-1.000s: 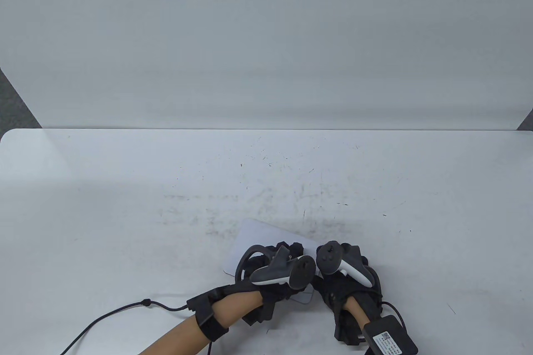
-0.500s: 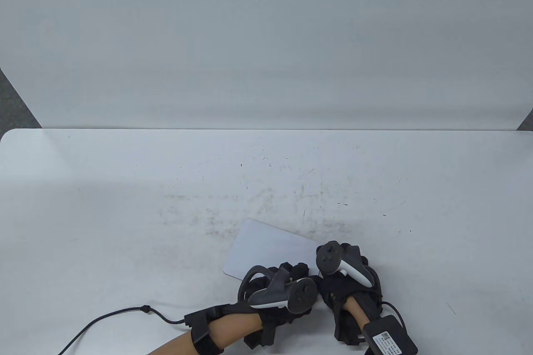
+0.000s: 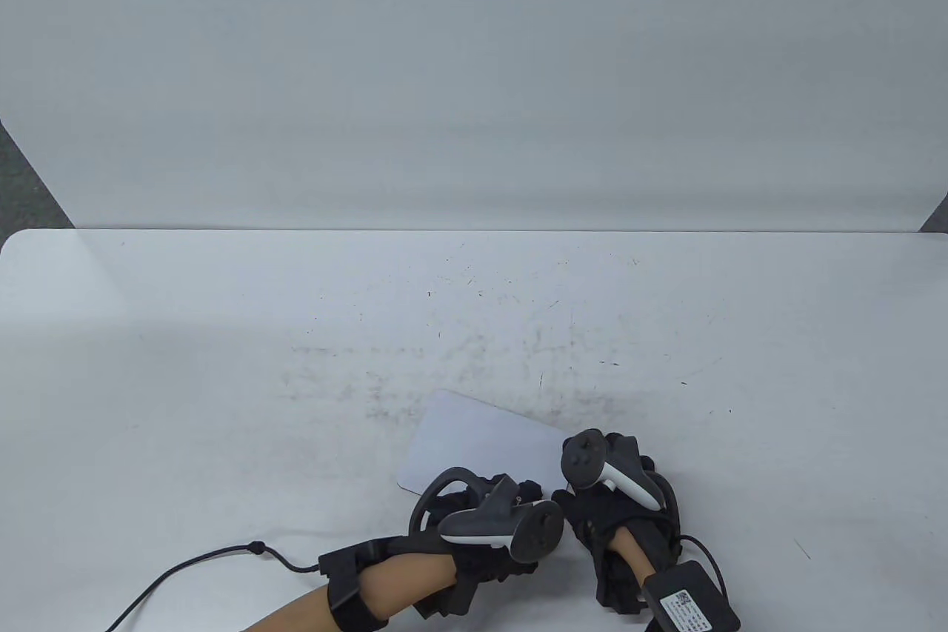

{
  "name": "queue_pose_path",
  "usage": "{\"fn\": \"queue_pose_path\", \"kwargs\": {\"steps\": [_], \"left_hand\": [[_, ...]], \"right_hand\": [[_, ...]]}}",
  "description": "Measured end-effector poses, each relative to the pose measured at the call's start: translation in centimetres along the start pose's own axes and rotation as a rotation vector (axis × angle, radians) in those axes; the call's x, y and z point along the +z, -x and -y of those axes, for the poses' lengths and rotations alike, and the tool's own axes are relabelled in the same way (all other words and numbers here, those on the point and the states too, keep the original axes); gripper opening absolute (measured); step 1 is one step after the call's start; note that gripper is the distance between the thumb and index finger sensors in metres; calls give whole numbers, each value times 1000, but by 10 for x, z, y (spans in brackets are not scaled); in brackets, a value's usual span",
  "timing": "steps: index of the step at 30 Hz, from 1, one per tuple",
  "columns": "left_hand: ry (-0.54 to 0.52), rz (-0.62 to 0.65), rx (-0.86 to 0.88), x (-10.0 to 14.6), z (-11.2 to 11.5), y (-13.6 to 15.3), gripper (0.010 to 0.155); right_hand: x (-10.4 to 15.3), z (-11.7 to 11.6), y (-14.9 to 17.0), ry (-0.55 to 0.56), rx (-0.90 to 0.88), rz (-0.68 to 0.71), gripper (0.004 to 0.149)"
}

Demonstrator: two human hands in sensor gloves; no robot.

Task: Wipe the whiteboard with a whiteboard eraser

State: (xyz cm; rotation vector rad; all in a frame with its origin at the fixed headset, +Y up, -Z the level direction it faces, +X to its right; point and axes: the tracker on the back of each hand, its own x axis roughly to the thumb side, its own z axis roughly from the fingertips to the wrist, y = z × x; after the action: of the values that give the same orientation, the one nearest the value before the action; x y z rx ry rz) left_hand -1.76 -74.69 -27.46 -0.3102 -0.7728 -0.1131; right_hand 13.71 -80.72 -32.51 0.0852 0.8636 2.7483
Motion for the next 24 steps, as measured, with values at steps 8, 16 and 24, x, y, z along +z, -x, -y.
{"fn": "queue_pose_path", "kwargs": {"steps": [8,16,24], "left_hand": [[70,-159,-80,39,8,48,68],[-145,-414,115,98,-3,132,96],[-587,-574,566,159,-9,212,89]], "right_hand": [[0,0,0,6,9,1,72],[3,4,-1,67,68,8,73],[35,28,6,341,250,-56,74]]}}
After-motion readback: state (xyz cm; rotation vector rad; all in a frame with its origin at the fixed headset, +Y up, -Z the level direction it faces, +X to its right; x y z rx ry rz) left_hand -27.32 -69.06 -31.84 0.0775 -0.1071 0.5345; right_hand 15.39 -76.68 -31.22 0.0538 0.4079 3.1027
